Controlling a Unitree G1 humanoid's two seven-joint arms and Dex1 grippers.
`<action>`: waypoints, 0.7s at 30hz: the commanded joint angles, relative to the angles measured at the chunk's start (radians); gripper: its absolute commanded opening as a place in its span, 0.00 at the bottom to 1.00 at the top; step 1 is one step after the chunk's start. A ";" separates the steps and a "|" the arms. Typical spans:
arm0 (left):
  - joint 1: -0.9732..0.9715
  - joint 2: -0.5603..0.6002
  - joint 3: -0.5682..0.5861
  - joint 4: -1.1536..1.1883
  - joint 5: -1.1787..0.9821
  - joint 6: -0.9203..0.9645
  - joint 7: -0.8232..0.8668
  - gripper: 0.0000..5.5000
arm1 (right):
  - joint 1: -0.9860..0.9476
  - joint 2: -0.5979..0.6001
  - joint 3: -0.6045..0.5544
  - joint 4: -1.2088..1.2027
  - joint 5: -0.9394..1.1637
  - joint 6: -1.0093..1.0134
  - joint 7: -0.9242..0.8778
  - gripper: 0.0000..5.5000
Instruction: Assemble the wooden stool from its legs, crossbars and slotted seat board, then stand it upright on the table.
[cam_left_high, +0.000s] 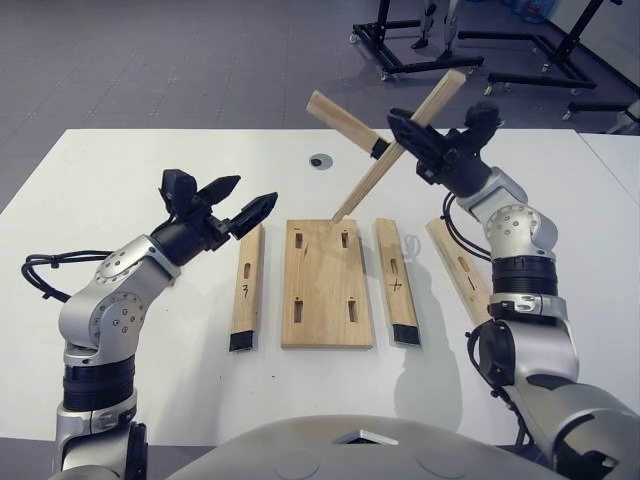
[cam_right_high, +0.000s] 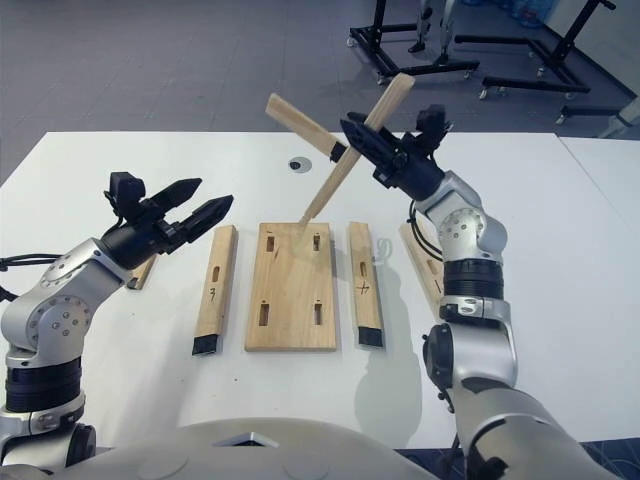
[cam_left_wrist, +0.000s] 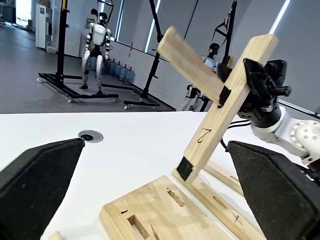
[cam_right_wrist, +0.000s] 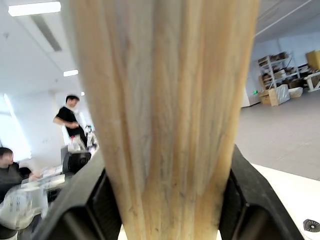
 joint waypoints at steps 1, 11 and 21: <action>0.008 0.015 -0.004 0.021 -0.006 0.022 -0.018 0.95 | -0.065 -0.024 0.023 0.132 -0.068 -0.121 0.152 0.38; -0.020 0.049 -0.010 0.062 -0.019 0.072 -0.068 0.95 | -0.166 -0.030 0.008 0.358 -0.122 -0.261 0.397 0.38; -0.022 0.070 -0.016 0.075 -0.018 0.105 -0.106 0.95 | -0.116 -0.018 0.031 0.395 -0.215 -0.445 0.436 0.38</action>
